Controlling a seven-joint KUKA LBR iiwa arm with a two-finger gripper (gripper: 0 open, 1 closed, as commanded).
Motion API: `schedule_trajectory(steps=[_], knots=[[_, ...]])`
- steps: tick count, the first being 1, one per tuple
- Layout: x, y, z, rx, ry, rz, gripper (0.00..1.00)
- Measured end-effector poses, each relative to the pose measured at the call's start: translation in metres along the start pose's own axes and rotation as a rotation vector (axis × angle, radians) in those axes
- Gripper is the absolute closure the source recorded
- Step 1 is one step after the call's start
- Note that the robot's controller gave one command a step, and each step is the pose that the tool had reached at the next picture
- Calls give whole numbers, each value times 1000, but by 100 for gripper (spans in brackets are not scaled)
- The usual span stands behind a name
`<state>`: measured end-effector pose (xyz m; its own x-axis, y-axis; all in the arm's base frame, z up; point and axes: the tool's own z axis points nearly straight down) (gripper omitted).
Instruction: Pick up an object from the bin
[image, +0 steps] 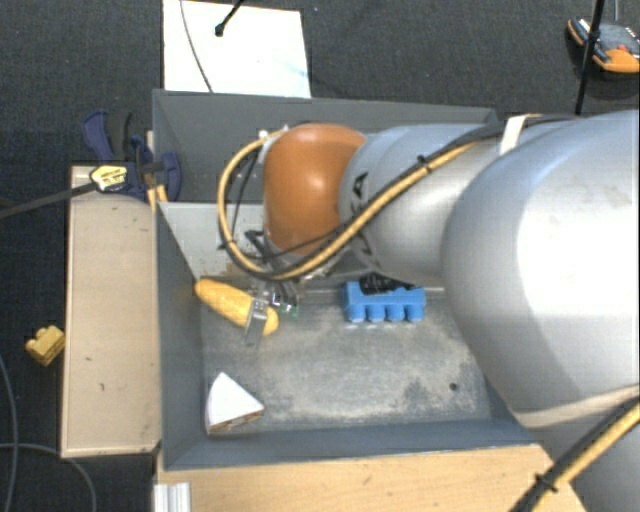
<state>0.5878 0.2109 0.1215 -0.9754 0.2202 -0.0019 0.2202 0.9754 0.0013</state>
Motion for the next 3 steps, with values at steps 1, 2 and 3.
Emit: schedule_trajectory(steps=[1,2,3], knots=[[-1,12,48,-6,-12,-180,0],[2,15,49,-4,-6,187,0],[-3,11,47,-5,-15,-180,100]])
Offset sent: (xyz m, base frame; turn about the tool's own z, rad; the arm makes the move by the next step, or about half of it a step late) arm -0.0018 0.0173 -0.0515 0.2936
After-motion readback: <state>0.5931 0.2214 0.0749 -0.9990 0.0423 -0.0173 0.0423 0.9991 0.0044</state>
